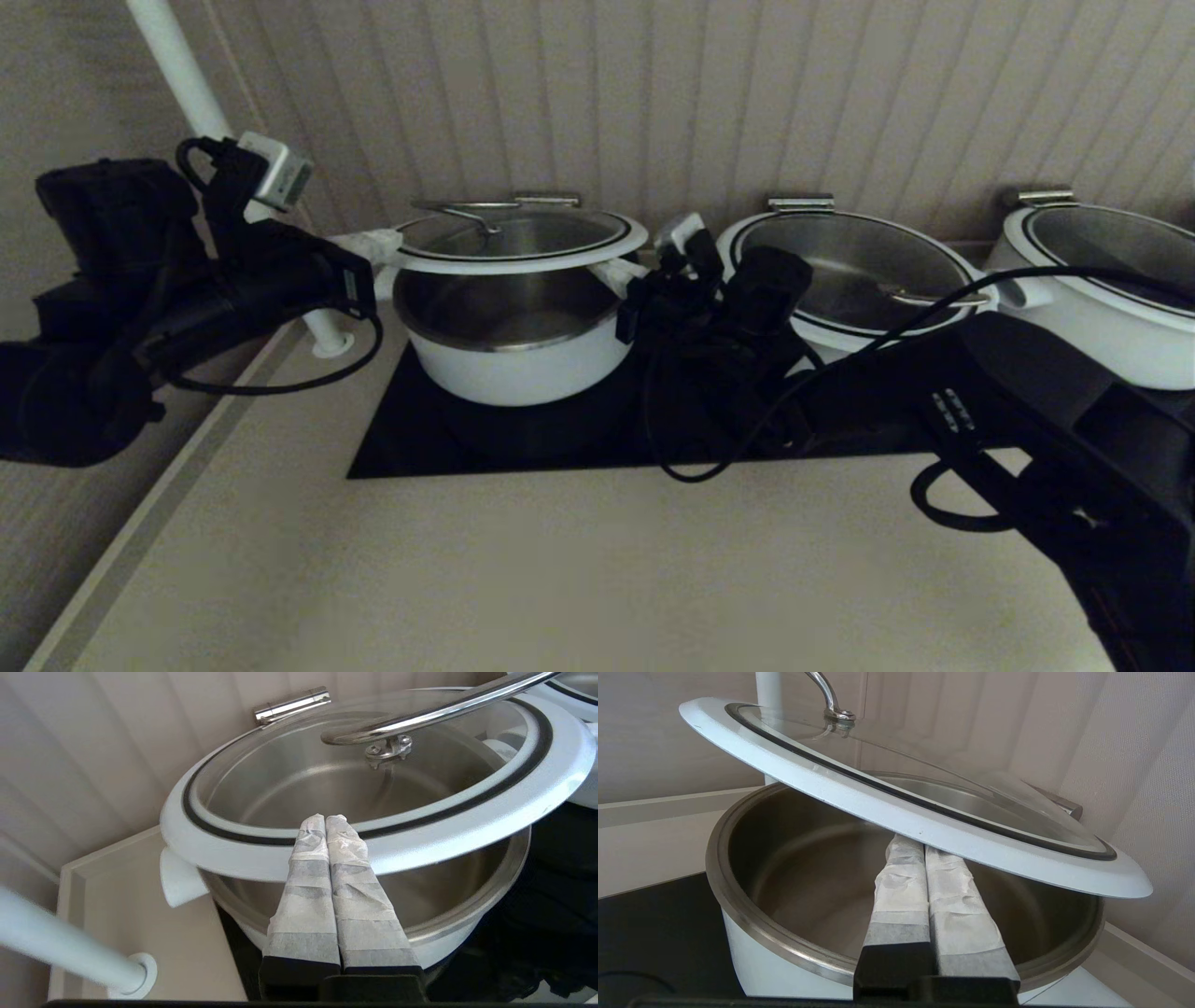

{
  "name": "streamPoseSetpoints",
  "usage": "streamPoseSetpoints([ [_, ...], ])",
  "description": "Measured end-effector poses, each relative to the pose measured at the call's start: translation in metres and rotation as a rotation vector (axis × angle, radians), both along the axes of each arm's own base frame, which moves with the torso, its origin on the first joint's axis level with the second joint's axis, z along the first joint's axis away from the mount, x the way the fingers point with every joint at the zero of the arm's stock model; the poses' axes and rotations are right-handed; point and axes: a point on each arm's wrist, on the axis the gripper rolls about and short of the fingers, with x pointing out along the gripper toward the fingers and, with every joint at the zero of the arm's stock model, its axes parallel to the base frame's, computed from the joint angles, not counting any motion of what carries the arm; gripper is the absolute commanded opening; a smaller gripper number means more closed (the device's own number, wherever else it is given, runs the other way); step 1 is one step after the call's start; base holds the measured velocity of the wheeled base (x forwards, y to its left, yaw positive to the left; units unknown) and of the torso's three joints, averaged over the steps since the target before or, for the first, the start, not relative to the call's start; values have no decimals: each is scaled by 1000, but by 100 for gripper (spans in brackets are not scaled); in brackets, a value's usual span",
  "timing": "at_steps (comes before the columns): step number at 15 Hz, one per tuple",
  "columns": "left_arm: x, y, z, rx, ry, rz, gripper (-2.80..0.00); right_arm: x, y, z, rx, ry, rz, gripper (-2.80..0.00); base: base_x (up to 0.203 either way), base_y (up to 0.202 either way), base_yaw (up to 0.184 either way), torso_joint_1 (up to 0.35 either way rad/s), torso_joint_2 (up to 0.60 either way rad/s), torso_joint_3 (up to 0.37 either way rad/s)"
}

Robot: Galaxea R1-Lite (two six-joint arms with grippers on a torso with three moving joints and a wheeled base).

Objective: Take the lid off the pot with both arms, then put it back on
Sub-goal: Hold the pot lid with the right arm

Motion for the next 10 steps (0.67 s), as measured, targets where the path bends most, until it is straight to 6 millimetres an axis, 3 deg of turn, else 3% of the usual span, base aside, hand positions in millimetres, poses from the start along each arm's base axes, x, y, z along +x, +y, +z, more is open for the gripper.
streamPoseSetpoints([
  [10,-43,7,-14,6,70,11,-280,3,-6,2,2,-2,-13,-280,0,0,0,0,0,0],
])
